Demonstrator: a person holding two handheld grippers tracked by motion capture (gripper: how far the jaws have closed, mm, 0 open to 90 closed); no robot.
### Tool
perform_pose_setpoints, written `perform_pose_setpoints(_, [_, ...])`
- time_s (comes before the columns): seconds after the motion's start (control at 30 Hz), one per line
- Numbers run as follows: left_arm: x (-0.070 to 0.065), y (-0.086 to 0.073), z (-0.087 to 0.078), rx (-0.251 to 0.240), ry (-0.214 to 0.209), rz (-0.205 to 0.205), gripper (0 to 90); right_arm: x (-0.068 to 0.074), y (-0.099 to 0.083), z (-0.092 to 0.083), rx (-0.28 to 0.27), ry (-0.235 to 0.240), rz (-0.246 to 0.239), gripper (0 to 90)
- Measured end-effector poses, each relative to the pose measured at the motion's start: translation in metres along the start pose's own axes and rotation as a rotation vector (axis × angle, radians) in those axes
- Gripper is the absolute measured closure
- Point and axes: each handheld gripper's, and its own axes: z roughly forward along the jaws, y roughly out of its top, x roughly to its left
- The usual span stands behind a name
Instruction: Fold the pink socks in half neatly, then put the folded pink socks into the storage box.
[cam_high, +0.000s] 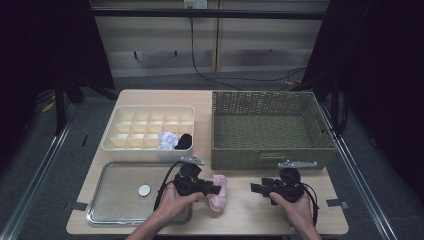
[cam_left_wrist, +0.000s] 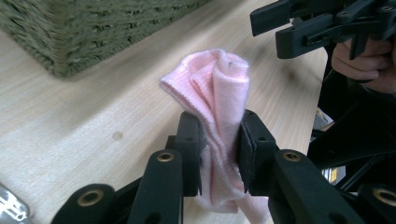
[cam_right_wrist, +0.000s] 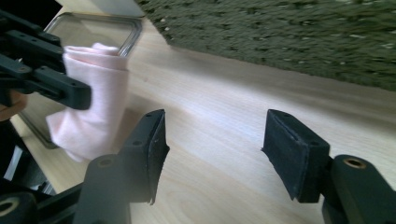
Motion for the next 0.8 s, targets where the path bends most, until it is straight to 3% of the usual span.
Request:
perform_pose_setpoints(0.23, [0.003,0.001,-0.010,-0.026,0.011,-0.002,72.6,-0.004,0.000,-0.004,-0.027,-0.007,0.012,38.9])
perform_pose_setpoints(0.57, [-0.002,0.003,-0.014,-0.027,0.007,0.012,72.6,-0.004,-0.002,-0.002,-0.014,-0.009,0.015,38.7])
perform_pose_setpoints(0.73, [-0.005,0.007,-0.021,-0.049,0.007,0.030,72.6,-0.006,-0.002,-0.003,-0.022,-0.009,0.019,38.6])
perform_pose_setpoints(0.8, [-0.004,0.007,-0.023,-0.061,0.016,0.020,72.6,-0.006,-0.002,-0.004,-0.024,-0.010,0.023,38.4])
